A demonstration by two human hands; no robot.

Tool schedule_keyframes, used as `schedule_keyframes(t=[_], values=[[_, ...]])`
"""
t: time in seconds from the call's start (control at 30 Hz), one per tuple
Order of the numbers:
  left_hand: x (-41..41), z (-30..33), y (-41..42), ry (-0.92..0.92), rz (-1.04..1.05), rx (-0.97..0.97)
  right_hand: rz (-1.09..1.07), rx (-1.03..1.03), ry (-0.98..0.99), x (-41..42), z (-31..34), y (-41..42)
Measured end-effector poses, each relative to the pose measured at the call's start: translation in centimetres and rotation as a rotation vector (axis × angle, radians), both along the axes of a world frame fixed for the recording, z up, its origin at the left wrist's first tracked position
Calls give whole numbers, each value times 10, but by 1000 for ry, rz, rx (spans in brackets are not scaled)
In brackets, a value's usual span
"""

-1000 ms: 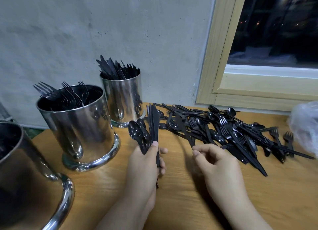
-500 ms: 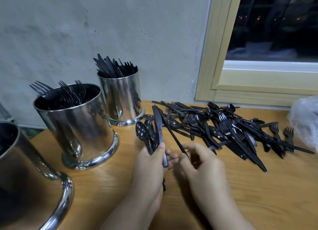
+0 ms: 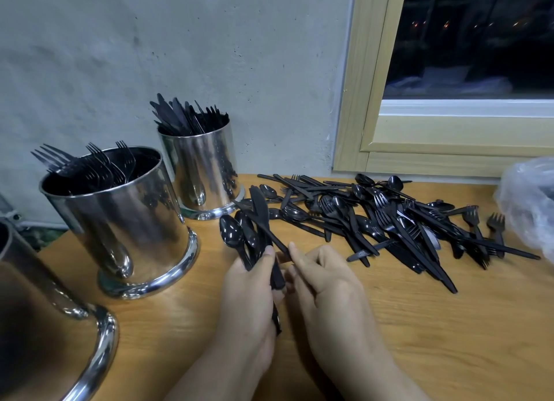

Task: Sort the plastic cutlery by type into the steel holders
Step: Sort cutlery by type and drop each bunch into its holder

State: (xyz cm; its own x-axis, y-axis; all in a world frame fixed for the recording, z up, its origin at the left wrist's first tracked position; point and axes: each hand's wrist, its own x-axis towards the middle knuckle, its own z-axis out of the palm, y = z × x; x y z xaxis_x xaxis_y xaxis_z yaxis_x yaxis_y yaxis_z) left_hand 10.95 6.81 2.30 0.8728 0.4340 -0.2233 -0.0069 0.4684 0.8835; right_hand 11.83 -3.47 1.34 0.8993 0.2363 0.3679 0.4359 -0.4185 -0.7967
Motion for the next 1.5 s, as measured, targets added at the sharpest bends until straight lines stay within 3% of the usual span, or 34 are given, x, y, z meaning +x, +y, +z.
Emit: schedule_keyframes(t=[0.17, 0.3, 0.5, 0.7, 0.83, 0.93, 1.1, 1.23, 1.37, 1.5], values=[[0, -1, -2, -2, 7, -37, -81, 64, -10, 3, -1, 2], [0, -3, -3, 17, -4, -83, -138, -117, -200, 2, -6, 5], [0, -1, -4, 13, 4, -106, -75, -299, -201, -2, -9, 9], [1, -3, 2, 28, 8, -90, 81, -338, -194, -5, -7, 9], [2, -4, 3, 4, 18, 16, 1, -69, -72, 2, -5, -3], [2, -4, 2, -51, -100, 71, -90, 100, 99, 13, -2, -12], [-5, -1, 1, -46, -419, 78, 55, 462, 332, 25, 11, -27], [-7, 4, 7, -44, -575, 94, 145, 703, 402, 28, 17, -39], [-11, 8, 13, -90, -705, 114, 194, 673, 327, 33, 28, -45], [-12, 11, 22, -121, -690, 106, 213, 610, 314, 36, 40, -42]])
